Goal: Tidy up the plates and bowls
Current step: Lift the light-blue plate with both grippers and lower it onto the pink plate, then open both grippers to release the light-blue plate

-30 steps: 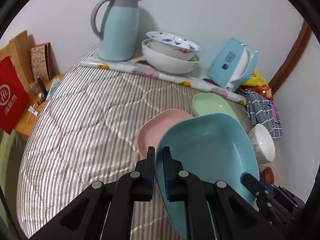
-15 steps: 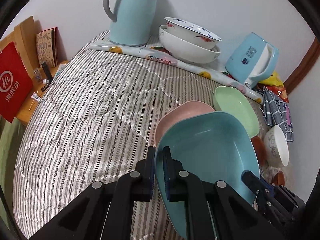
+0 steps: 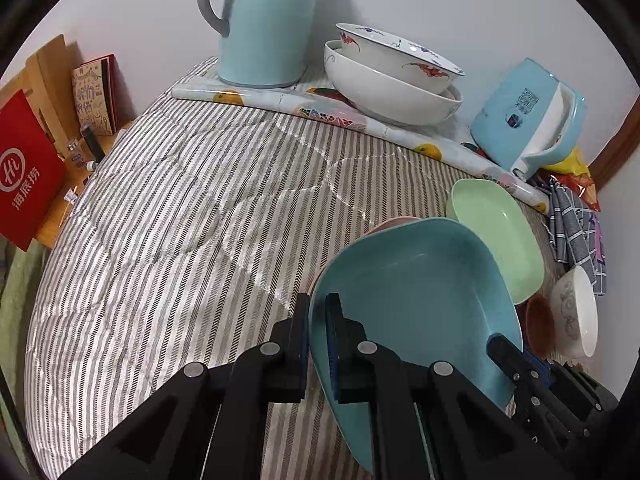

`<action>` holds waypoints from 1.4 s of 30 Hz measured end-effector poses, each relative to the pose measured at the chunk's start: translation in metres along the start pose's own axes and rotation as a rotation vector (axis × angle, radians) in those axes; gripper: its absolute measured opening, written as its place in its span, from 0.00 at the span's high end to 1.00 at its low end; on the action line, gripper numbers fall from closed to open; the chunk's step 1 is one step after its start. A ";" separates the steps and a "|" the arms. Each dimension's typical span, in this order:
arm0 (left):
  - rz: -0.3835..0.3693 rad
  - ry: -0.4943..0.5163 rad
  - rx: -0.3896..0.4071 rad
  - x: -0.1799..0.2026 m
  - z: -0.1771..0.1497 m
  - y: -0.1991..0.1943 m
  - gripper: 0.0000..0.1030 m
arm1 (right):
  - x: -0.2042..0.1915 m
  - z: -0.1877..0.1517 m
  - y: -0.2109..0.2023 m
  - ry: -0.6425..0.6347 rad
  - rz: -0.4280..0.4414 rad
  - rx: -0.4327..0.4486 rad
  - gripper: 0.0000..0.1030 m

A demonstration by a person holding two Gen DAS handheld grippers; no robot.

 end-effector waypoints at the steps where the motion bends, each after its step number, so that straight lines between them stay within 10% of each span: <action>1: 0.002 0.000 -0.003 0.000 0.000 0.002 0.92 | 0.001 0.001 0.002 -0.003 -0.003 -0.002 0.93; 22: -0.008 0.000 -0.045 -0.005 -0.002 0.012 0.90 | -0.002 0.023 0.020 -0.124 -0.045 0.007 0.90; 28: -0.004 0.020 -0.046 -0.001 -0.007 0.003 0.71 | -0.004 0.023 0.007 -0.102 -0.038 0.050 0.56; 42: 0.002 0.063 0.019 0.018 -0.008 -0.034 0.59 | 0.045 0.015 -0.051 -0.004 -0.085 0.172 0.41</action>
Point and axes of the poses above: each gripper's, at about its wrist camera, not at the fingertips, and y roughly the way its jaws point, x to its right, z to its top, the point moved 5 cm from there along y, roughly the way its jaws point, and after that the axes turned 2 degrees about y, right-handed, at the moved point
